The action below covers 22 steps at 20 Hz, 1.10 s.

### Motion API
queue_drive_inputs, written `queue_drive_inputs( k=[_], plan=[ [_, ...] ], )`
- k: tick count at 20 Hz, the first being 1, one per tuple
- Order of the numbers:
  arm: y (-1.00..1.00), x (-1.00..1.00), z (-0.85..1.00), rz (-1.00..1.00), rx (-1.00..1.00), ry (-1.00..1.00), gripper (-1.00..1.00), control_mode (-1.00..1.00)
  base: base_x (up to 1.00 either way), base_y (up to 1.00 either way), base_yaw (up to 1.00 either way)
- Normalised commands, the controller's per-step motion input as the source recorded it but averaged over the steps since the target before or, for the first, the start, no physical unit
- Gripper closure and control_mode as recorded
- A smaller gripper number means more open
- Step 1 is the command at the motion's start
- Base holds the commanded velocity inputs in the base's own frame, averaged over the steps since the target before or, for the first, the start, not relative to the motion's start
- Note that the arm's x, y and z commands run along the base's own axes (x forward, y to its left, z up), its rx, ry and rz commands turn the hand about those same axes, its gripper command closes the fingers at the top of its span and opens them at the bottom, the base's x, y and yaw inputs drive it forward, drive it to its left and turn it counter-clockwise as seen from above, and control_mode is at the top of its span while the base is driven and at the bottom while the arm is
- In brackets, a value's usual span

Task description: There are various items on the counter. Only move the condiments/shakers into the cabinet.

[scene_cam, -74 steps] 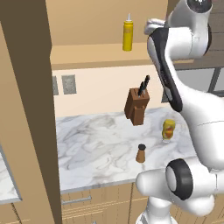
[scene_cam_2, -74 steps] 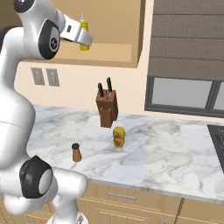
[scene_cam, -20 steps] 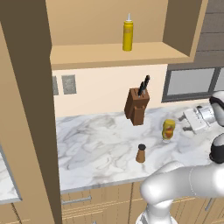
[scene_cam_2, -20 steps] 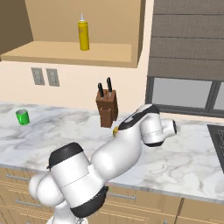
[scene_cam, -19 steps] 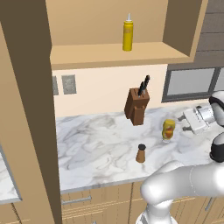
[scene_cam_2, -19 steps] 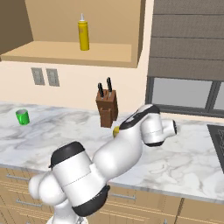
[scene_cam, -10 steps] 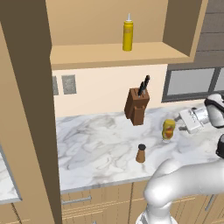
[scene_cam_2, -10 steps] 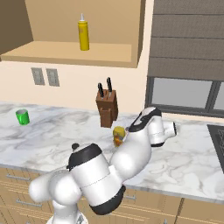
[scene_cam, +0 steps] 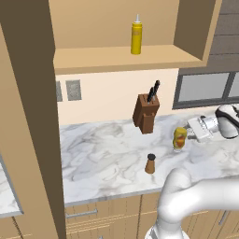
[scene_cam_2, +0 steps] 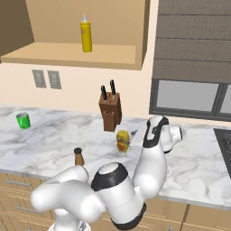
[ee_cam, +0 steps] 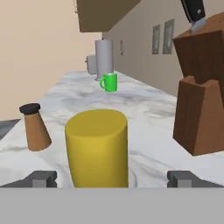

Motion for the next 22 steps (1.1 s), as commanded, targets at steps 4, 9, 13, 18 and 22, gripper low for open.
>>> queue_drive_inputs(
  k=[4, 9, 13, 18, 22],
  plan=[
    [0.03, -0.22, -0.01, 0.00, 0.00, 0.00, -1.00, -1.00, 0.00, 0.00, 0.00],
    [0.28, -0.24, 0.00, 0.00, 0.00, 0.00, -1.00, -1.00, 0.00, 0.00, 0.00],
    [0.41, -0.08, 0.01, -0.02, 0.00, 0.00, -1.00, -1.00, 0.00, 0.00, 0.00],
    [0.25, 0.00, 0.09, -0.08, 0.00, 0.00, -1.00, -1.00, 0.00, 0.00, 0.00],
    [0.13, 0.00, 0.14, -0.14, 0.00, 0.00, 1.00, -1.00, 0.00, 0.00, 0.00]
  ],
)
